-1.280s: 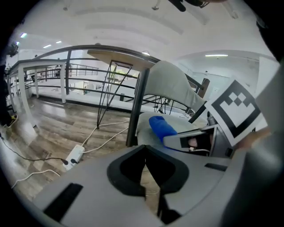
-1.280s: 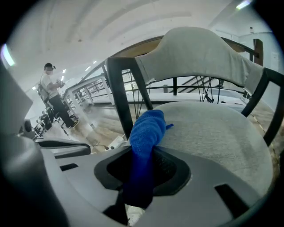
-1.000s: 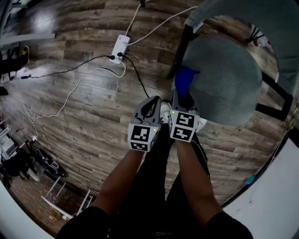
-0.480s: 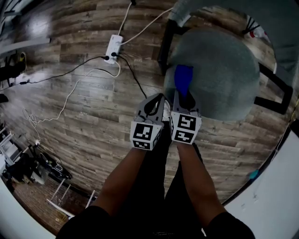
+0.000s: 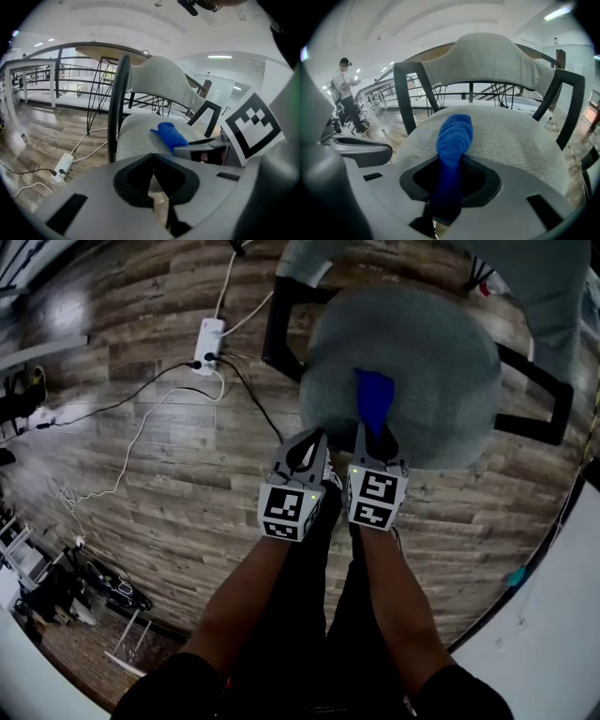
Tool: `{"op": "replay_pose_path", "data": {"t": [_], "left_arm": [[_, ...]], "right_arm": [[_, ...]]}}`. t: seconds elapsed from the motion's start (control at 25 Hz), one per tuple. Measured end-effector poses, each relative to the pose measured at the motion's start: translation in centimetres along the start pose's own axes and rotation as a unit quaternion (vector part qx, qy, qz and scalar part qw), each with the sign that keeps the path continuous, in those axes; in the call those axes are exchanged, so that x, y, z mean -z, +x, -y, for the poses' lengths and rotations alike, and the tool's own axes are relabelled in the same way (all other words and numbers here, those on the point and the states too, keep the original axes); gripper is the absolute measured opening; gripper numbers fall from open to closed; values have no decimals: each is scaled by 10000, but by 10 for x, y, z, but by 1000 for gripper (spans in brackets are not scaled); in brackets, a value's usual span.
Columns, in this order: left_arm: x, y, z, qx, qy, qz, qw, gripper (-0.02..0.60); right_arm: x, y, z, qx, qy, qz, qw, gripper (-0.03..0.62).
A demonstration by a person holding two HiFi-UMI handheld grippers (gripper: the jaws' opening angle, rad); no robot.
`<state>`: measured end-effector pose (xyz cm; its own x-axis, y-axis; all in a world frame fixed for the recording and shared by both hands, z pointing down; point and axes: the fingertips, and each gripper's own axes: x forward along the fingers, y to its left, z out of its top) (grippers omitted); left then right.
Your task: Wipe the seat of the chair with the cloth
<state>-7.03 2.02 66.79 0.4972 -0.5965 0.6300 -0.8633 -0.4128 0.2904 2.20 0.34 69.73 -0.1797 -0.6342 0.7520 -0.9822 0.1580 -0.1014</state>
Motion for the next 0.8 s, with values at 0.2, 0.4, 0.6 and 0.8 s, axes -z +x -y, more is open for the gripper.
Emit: {"op": "replay_pose_path", "data": {"t": [0.2,0.4,0.6,0.8], "left_arm": [[4,8,25,156,67,-103,9998,6],[3,15,48,290,197,-109,9993,6],[5,19,64,348,283,-168,9989,6],[7,23,81,372,477,-200,9980,6]], "right_arm": [[8,-12,31,224,131,-17,9997,107],[16,-23,61,403,173,30,9990,107],[23,-33,90,534,126,102,9984,107],[29,-44,121,623,115,119,9979,107]]}}
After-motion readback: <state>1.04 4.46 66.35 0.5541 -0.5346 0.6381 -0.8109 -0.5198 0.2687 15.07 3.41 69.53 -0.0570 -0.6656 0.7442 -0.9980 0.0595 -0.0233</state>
